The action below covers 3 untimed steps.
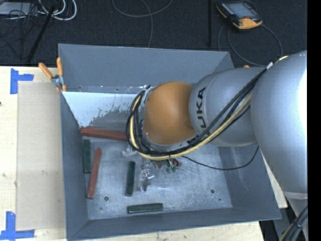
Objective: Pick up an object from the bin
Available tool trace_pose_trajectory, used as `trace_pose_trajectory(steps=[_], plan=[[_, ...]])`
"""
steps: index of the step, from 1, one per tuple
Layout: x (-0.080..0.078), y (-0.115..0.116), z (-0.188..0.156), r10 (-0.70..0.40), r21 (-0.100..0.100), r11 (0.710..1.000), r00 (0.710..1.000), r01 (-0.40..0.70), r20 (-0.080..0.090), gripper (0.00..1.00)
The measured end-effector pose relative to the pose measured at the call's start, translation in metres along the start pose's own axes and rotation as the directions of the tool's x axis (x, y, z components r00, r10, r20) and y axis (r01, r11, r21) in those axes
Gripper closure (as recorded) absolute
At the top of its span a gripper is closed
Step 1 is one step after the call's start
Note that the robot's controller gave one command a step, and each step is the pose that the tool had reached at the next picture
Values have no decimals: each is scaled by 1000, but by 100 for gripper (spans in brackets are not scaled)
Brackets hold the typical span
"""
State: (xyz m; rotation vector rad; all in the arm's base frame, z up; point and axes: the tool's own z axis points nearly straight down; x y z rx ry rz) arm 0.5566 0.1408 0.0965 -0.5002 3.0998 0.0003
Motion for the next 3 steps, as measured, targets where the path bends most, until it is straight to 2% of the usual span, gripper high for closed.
trace_pose_trajectory(steps=[1,2,3], plan=[[-6,-4,20,-36,-1,999,999,36,17,100],[-6,-4,20,-35,-1,999,999,35,17,100],[5,-13,-126,-94,0,996,996,94,1,100]])
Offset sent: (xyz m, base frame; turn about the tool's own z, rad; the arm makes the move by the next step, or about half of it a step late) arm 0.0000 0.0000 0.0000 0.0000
